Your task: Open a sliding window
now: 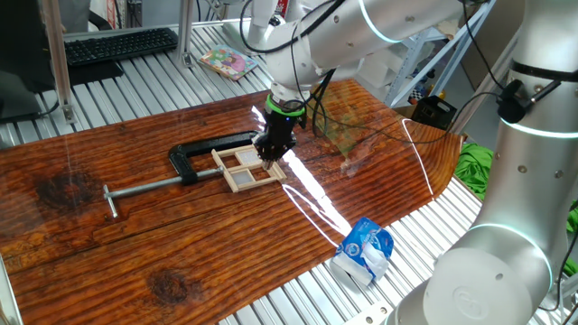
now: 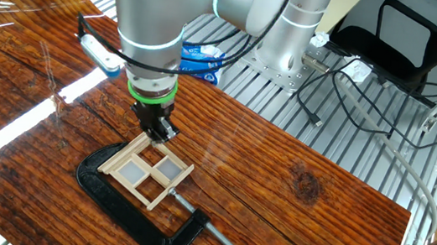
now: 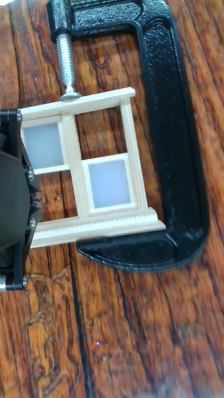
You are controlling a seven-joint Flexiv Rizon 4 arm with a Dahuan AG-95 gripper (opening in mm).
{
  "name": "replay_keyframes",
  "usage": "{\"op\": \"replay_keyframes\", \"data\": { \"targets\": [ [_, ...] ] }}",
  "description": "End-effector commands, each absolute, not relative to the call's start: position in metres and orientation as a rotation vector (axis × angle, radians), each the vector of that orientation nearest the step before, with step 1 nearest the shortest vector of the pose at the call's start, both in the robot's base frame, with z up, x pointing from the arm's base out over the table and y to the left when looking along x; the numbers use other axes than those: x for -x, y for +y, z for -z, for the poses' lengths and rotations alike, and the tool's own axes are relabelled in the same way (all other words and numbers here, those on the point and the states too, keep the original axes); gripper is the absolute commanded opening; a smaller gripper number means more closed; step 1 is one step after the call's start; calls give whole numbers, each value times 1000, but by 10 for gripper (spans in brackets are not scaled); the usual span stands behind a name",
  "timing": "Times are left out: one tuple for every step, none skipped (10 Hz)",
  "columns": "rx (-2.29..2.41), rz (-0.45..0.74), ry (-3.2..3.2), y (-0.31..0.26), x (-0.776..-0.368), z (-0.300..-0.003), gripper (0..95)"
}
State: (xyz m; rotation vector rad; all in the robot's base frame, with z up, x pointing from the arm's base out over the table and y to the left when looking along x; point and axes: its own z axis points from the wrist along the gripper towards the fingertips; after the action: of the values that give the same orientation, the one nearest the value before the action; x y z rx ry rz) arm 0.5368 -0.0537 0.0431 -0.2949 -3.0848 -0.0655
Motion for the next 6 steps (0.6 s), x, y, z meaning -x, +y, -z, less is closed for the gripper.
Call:
{"op": "replay_keyframes", "data": {
  "targets": [
    [294, 63, -3079, -54, -543, -48, 0],
    [282, 58, -3077, -58, -549, -52, 0],
    [270, 74, -3073, -62, -552, -54, 0],
    [206, 111, -3073, -72, -557, -55, 0],
    [162, 136, -3067, -79, -561, -54, 0],
    [112, 133, -3066, -84, -562, -54, 0]
  ]
}}
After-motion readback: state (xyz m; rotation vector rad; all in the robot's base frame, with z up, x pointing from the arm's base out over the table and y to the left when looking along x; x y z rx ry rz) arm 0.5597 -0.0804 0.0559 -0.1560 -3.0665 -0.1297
